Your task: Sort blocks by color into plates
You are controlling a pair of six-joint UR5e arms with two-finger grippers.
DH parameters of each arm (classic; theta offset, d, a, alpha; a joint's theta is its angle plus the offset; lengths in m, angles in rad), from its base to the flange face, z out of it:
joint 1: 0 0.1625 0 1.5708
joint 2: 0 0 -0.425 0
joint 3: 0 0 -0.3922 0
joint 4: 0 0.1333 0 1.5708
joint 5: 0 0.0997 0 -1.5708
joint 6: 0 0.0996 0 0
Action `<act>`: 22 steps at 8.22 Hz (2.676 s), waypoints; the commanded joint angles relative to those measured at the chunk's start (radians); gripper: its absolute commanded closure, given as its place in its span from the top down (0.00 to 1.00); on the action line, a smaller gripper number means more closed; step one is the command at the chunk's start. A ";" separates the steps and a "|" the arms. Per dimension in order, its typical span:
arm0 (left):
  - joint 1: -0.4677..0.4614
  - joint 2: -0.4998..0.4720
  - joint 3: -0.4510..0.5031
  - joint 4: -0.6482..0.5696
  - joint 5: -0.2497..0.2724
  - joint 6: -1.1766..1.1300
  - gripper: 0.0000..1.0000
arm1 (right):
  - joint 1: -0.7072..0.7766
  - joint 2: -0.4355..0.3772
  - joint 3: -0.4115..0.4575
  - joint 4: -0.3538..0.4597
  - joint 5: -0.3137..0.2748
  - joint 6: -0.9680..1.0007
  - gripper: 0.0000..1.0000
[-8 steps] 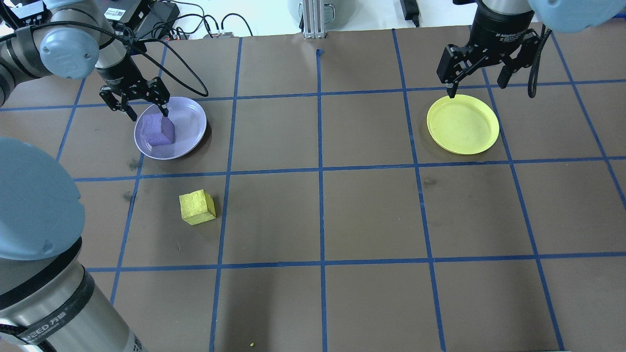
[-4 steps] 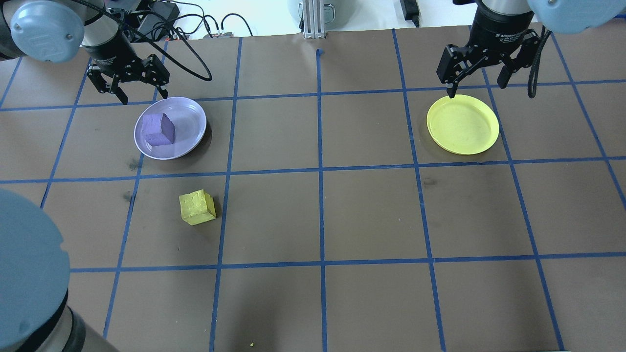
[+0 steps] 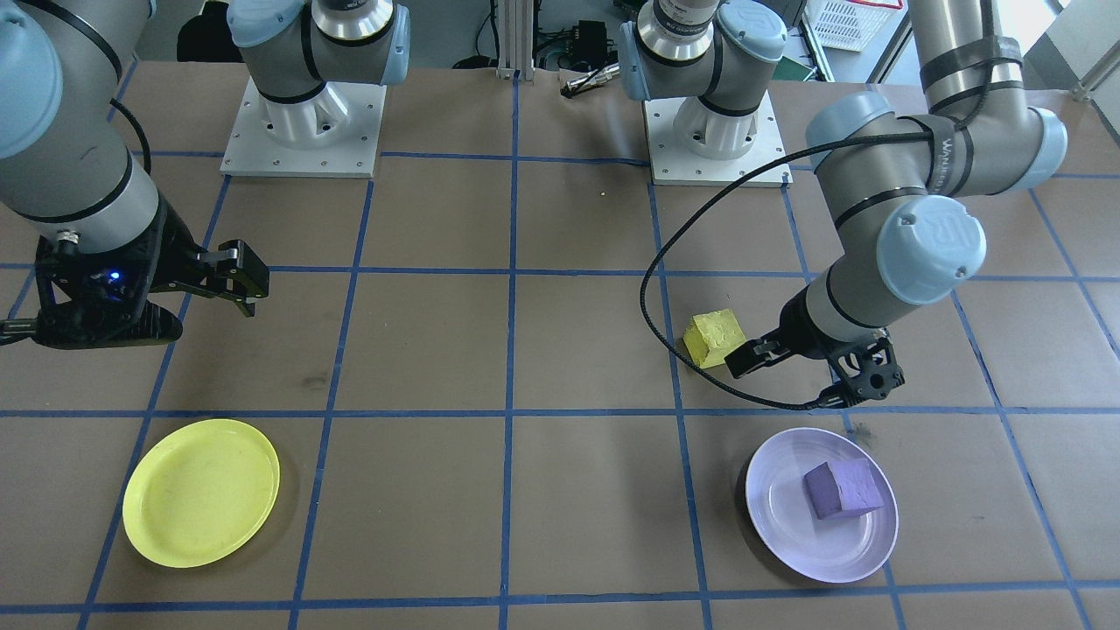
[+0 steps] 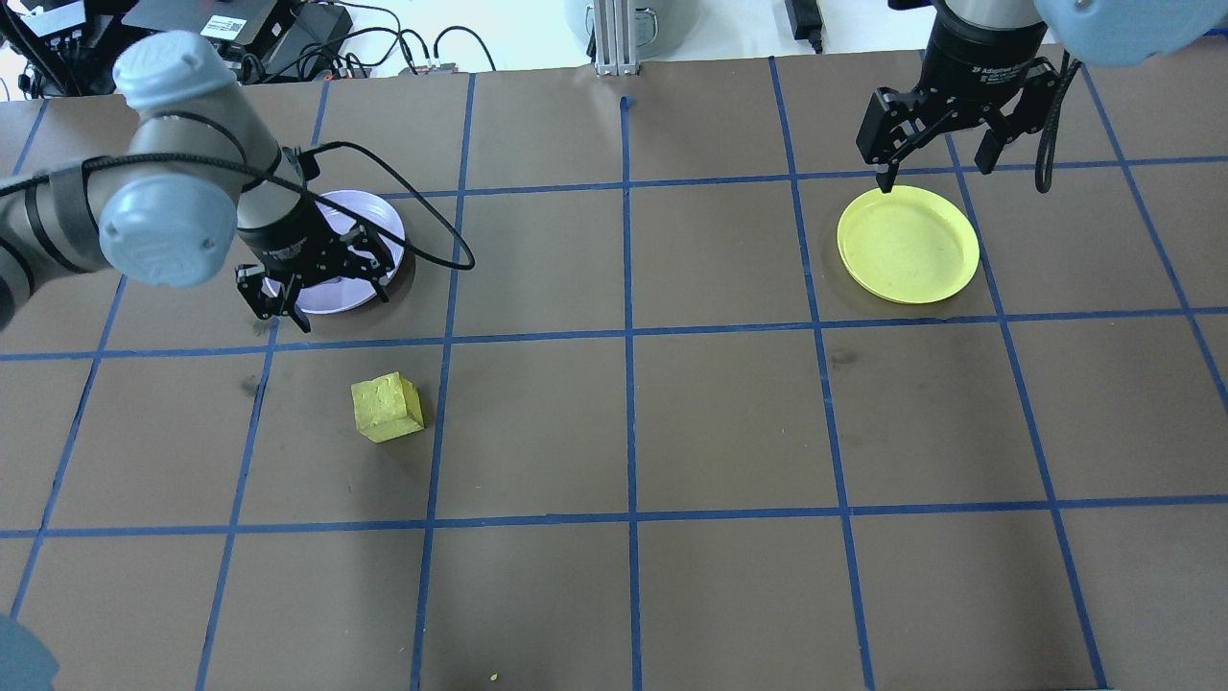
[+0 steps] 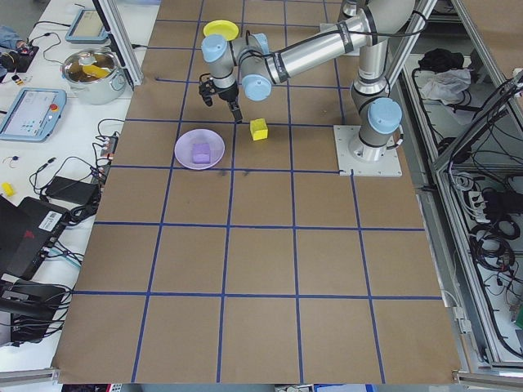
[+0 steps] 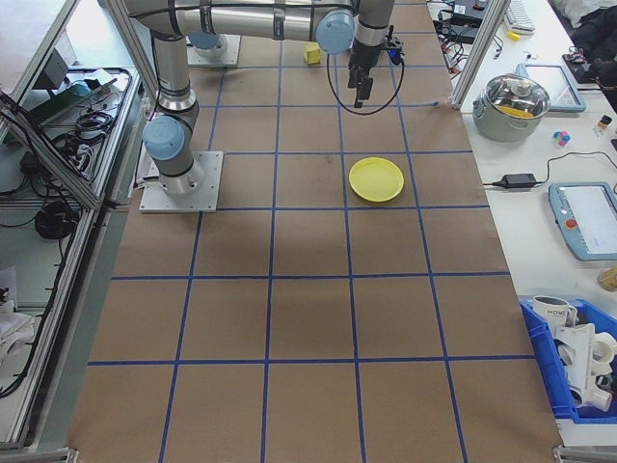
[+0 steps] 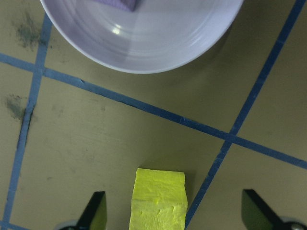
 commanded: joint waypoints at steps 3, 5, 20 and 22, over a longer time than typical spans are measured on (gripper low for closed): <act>-0.011 -0.005 -0.151 0.087 -0.001 -0.100 1.00 | 0.000 0.002 0.000 0.000 0.000 -0.001 1.00; -0.011 -0.033 -0.171 0.092 -0.004 -0.056 1.00 | 0.000 0.000 0.000 0.002 0.000 -0.001 1.00; -0.423 -0.030 -0.044 0.095 -0.151 -0.321 0.13 | 0.000 -0.003 0.012 -0.014 -0.001 -0.001 1.00; -0.548 -0.109 0.013 0.104 -0.148 -0.424 0.13 | 0.000 -0.008 0.012 -0.012 0.000 -0.001 1.00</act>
